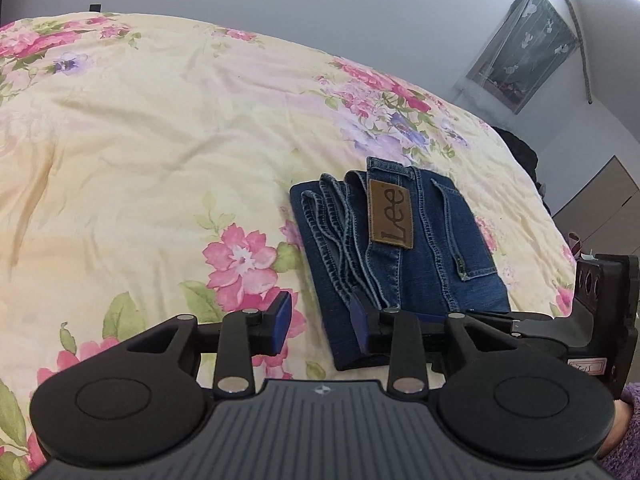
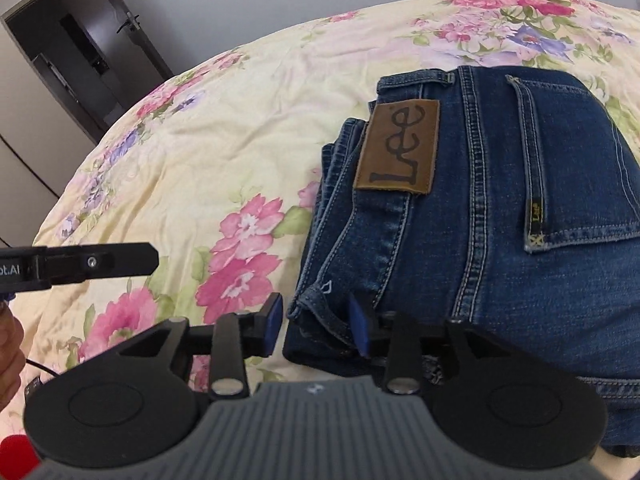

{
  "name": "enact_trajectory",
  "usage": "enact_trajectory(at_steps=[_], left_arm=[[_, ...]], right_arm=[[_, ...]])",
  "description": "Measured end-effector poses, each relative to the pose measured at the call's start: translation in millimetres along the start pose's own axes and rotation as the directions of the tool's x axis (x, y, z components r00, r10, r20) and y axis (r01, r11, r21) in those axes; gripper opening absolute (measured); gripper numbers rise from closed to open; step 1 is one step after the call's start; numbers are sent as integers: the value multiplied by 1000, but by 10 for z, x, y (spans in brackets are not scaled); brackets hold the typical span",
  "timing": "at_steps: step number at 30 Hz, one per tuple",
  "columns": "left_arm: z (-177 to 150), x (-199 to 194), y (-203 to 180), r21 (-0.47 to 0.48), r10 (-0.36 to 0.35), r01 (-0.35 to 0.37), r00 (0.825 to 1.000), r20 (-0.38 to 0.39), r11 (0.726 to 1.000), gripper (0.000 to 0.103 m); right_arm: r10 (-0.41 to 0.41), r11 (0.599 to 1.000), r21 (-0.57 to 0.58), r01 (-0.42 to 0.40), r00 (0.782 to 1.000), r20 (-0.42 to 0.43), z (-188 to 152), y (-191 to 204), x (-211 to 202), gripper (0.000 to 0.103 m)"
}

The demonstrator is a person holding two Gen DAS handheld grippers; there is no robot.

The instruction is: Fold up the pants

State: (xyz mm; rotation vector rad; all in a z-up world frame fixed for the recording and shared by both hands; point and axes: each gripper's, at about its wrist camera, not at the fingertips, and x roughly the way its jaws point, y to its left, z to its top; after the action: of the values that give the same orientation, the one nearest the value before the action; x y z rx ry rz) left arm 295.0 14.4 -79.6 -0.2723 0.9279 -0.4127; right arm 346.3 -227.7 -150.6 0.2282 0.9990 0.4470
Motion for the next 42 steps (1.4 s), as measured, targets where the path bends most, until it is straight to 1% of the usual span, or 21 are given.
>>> enact_trajectory(at_steps=[1, 2, 3, 6, 9, 12, 13, 15, 17, 21, 25, 26, 28, 29, 30, 32, 33, 35, 36, 39, 42], left_arm=[[21, -11, -14, -6, -10, 10, 1000, 6, 1000, 40], [55, -11, -36, -14, -21, 21, 1000, 12, 1000, 40], [90, -6, -60, -19, -38, 38, 999, 18, 999, 40], [218, 72, -148, -35, -97, 98, 995, 36, 995, 40], [348, 255, -256, -56, -150, 153, 987, 54, 987, 40], [489, 521, -283, -129, -198, 204, 979, 57, 970, 41], [532, 623, -284, -147, -200, 207, 978, 61, 967, 43], [619, 839, -274, -169, -192, 201, 979, 64, 965, 54], [694, 1062, -258, -176, -192, 199, 980, 55, 964, 57], [790, 1445, -230, -172, -184, 185, 983, 24, 968, 60], [824, 1728, -231, -131, -138, 137, 990, 2, 982, 62], [815, 1774, -212, -124, -150, 150, 989, 8, 981, 65], [804, 1824, -193, -114, -164, 165, 986, 20, 980, 66], [808, 1826, -206, -112, -169, 170, 985, 24, 979, 65], [811, 1812, -232, -102, -171, 173, 985, 29, 980, 53], [814, 1740, -342, -63, -150, 153, 987, 52, 986, 40], [814, 1676, -420, -29, -130, 132, 989, 72, 991, 27], [812, 1459, -576, 59, -111, 105, 987, 115, 993, 13], [815, 1353, -635, 88, -113, 103, 986, 125, 991, 10], [778, 1009, -762, 168, -94, 68, 984, 153, 983, 9], [752, 983, -632, 165, -42, 22, 992, 122, 986, 9]], right_arm=[[1, 1000, -12, -1, 1000, 4, 13, 19, -55, 36], [-6, 1000, -20, 7, 1000, 13, 35, 22, -118, 40], [-27, 999, -29, 28, 999, 33, 70, 12, -203, 42], [-113, 991, -55, 118, 989, 92, 188, -114, -424, 43], [-200, 977, -53, 208, 971, 134, 297, -395, -574, 43], [-263, 964, -6, 266, 955, 134, 393, -760, -655, 42], [-271, 962, 6, 273, 953, 135, 416, -873, -672, 42], [-294, 955, 2, 297, 945, 146, 449, -1065, -695, 41], [-315, 947, -19, 322, 936, 156, 482, -1212, -686, 34], [-306, 948, -32, 316, 937, 167, 531, -1477, -605, 24], [-301, 950, -35, 312, 937, 177, 532, -1660, -502, 23], [-291, 954, -25, 300, 940, 178, 527, -1702, -480, 23], [-271, 961, -4, 276, 947, 172, 504, -1768, -442, 23], [-266, 963, 2, 269, 949, 169, 491, -1784, -429, 23], [-264, 964, 2, 267, 949, 171, 480, -1789, -420, 23], [-258, 965, 0, 262, 950, 177, 470, -1786, -423, 23], [-254, 966, 3, 258, 951, 175, 468, -1786, -424, 23], [-250, 968, 6, 252, 952, 176, 452, -1767, -457, 23], [-242, 970, 6, 245, 954, 179, 443, -1746, -484, 23], [-211, 976, -21, 219, 958, 194, 410, -1629, -595, 23], [-192, 976, -66, 208, 961, 198, 372, -1492, -667, 23]])
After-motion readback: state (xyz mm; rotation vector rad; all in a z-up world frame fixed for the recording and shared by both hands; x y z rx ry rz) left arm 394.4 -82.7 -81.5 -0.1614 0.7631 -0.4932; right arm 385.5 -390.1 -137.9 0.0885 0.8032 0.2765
